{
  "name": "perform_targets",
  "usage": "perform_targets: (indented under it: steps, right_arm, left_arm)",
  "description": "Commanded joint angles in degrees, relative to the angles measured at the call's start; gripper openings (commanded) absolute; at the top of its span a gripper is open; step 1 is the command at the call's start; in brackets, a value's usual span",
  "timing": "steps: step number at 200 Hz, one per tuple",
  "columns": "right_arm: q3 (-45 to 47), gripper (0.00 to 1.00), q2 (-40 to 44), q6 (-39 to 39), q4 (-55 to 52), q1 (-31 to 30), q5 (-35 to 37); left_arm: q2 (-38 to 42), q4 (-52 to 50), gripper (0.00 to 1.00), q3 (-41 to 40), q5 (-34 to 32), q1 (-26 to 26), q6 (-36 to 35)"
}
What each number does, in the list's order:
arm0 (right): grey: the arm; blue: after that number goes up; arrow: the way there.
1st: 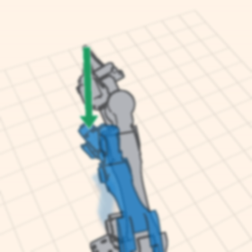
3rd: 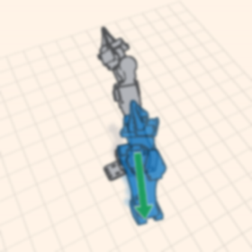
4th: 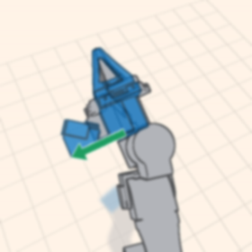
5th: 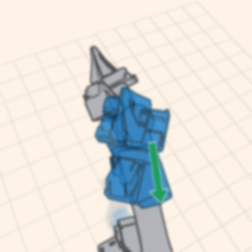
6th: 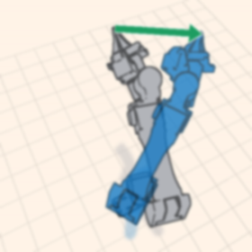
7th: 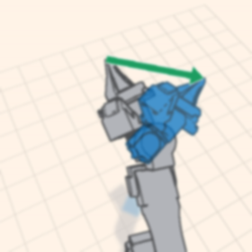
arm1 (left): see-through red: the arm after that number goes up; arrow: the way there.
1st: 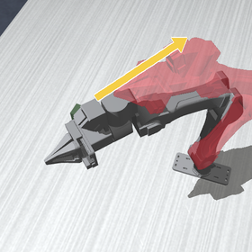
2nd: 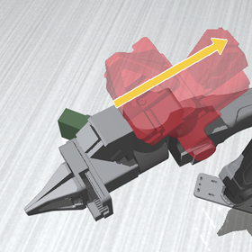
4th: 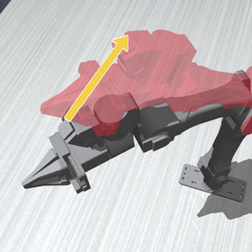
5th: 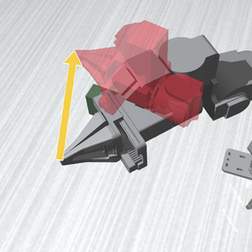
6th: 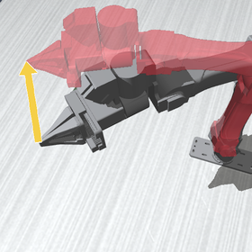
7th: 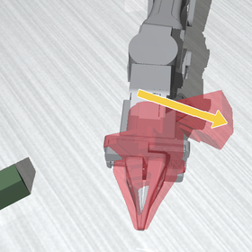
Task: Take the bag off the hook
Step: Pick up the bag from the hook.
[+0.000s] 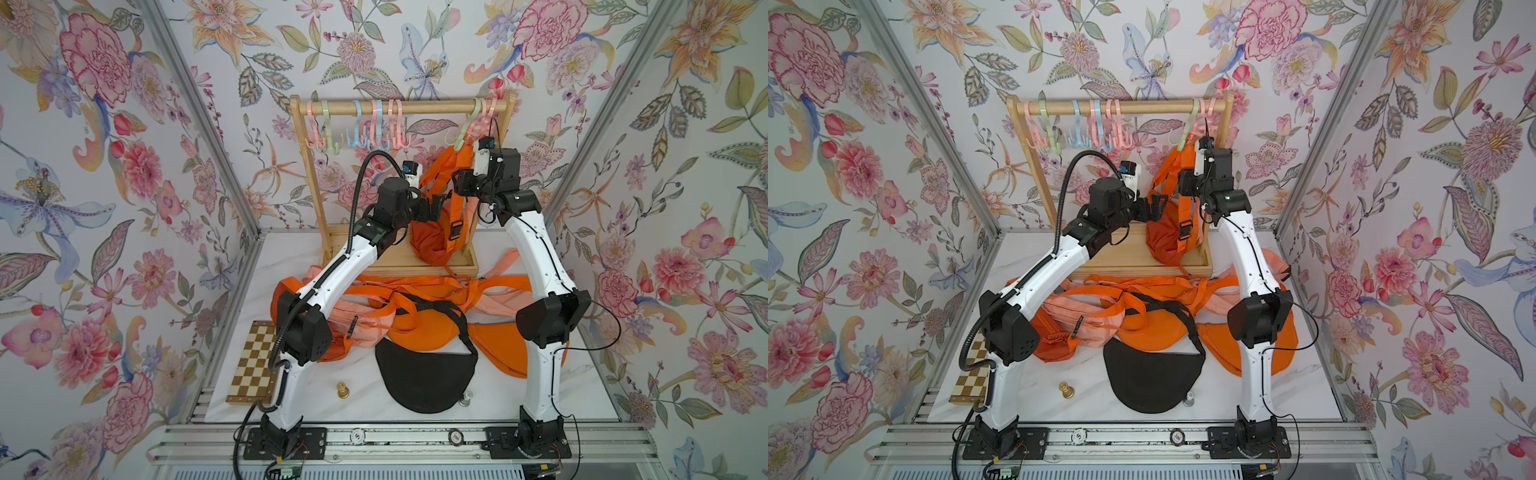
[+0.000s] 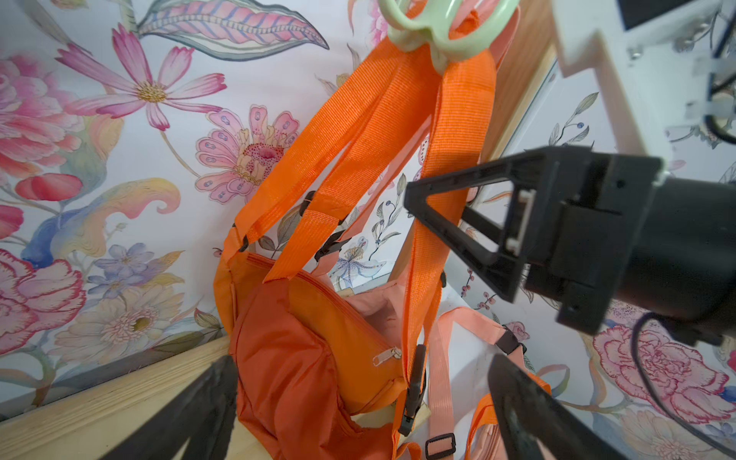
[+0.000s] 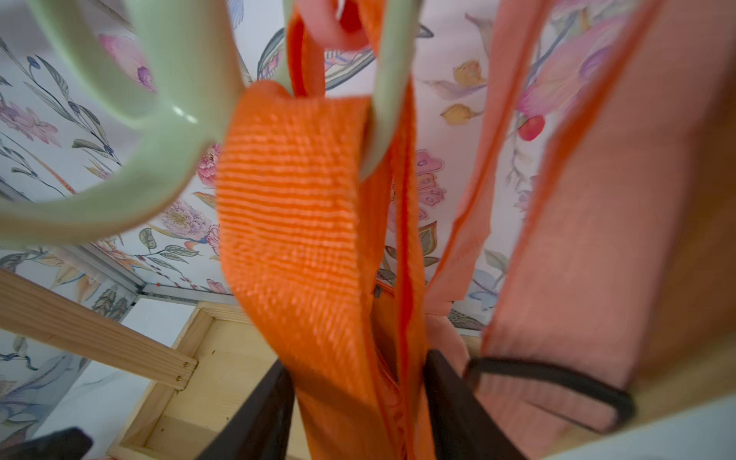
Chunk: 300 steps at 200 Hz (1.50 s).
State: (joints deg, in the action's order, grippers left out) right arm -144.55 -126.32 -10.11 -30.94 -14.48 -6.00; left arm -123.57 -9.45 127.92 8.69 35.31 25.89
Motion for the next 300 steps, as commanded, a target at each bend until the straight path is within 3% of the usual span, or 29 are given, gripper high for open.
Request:
perform_targets:
  steps: [1, 18, 41, 98, 106, 113, 132, 146, 224, 251, 274, 300]
  right_arm:
    - [-4.65, 0.38, -2.57, -0.17, -0.08, -0.03, -5.57]
    - [-4.30, 0.34, -2.78, -0.24, 1.78, -1.24, -6.65]
    - [-3.07, 0.17, -1.98, 1.17, 3.82, -3.98, -5.54]
    - [-6.26, 0.15, -5.25, 3.09, 10.47, -12.03, -4.35]
    - [-6.37, 0.18, -5.68, 2.99, 10.77, -12.45, -4.25]
    - [-6.41, 0.27, -5.91, 2.86, 10.98, -12.58, -4.35]
    - [-5.77, 0.63, -4.71, 2.44, 10.90, -12.22, -4.86]
    - [-5.14, 0.71, -2.77, 1.49, 10.90, -11.29, -6.91]
    - [13.55, 0.72, 17.60, -13.79, 18.47, 3.67, -23.91]
    - [18.42, 0.72, 20.18, -20.45, 24.45, 8.24, -28.95]
    - [18.34, 0.69, 19.98, -21.22, 23.85, 9.80, -30.75]
    - [19.23, 0.64, 19.71, -22.11, 24.17, 9.92, -32.49]
  left_arm:
    - [-2.88, -2.09, 0.98, 3.48, -0.84, 0.90, -2.06]
    - [-3.26, -2.32, 0.99, 4.29, -1.95, 0.81, -2.87]
    - [-2.67, -2.52, 0.98, 5.51, -3.82, 0.57, -4.41]
    - [1.03, -3.27, 0.97, 4.00, -7.23, -1.33, -4.97]
    - [1.84, -3.21, 0.97, 2.94, -7.65, -1.59, -5.12]
    - [2.51, -3.20, 0.97, 2.09, -7.98, -1.88, -5.06]
    - [3.97, -3.41, 0.99, 0.50, -8.76, -2.75, -4.68]
    - [4.63, -3.38, 1.00, 0.21, -8.69, -3.30, -4.45]
    - [3.88, -1.10, 0.99, 0.92, -3.60, -3.31, -8.05]
    - [-0.42, 0.37, 0.99, 4.56, -1.63, -2.09, -7.04]
    - [-5.47, -0.79, 1.00, 11.33, 1.47, -0.03, -6.88]
    - [-8.19, 0.49, 0.99, 14.17, -1.09, 1.52, -8.11]
